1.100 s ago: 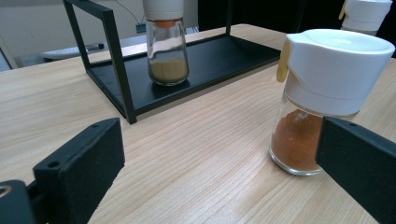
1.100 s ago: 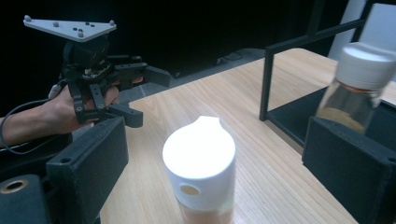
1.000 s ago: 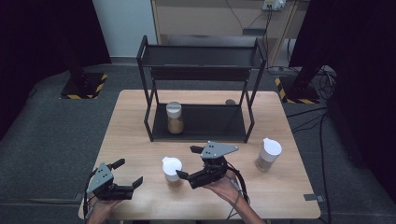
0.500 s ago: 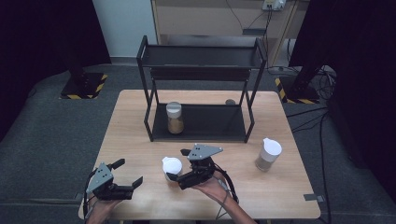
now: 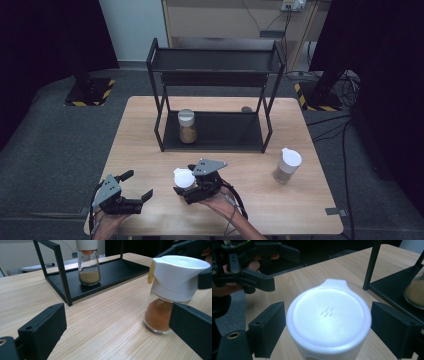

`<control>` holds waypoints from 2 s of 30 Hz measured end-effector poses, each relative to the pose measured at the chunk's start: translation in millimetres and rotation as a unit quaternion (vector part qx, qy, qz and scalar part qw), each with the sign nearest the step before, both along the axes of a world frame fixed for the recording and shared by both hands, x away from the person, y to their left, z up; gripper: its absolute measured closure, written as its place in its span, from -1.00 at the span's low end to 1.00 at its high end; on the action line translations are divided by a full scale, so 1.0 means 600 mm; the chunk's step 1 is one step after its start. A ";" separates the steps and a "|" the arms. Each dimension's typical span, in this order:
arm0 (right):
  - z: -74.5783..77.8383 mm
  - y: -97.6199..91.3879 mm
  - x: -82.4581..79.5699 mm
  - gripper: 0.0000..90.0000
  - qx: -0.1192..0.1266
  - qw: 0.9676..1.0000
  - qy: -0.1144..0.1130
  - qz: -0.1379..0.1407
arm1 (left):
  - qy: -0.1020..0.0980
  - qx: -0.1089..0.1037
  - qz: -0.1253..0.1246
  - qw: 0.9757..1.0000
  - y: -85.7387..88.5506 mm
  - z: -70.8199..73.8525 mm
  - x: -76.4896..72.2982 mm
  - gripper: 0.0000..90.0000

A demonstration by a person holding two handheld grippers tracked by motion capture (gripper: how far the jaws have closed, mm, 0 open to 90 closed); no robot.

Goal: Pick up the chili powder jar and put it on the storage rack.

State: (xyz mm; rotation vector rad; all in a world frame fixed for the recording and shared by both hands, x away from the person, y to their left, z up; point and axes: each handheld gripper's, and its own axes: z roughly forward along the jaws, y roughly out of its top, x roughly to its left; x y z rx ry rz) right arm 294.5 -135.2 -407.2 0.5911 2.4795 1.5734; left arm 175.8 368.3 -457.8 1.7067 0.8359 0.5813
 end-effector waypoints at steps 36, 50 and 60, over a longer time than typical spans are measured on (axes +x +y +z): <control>0.036 -0.029 0.005 -0.31 -0.008 0.998 -0.052 0.027 | 0.002 0.000 -0.001 1.000 0.001 -0.001 0.001 -0.98; 0.076 -0.069 0.031 -0.31 -0.003 0.998 -0.063 -0.010 | 0.003 0.001 -0.003 1.000 0.000 -0.001 0.003 -0.98; 0.107 -0.087 0.055 -0.31 -0.004 0.996 -0.076 -0.038 | 0.004 0.001 -0.003 1.000 0.000 -0.001 0.003 -0.98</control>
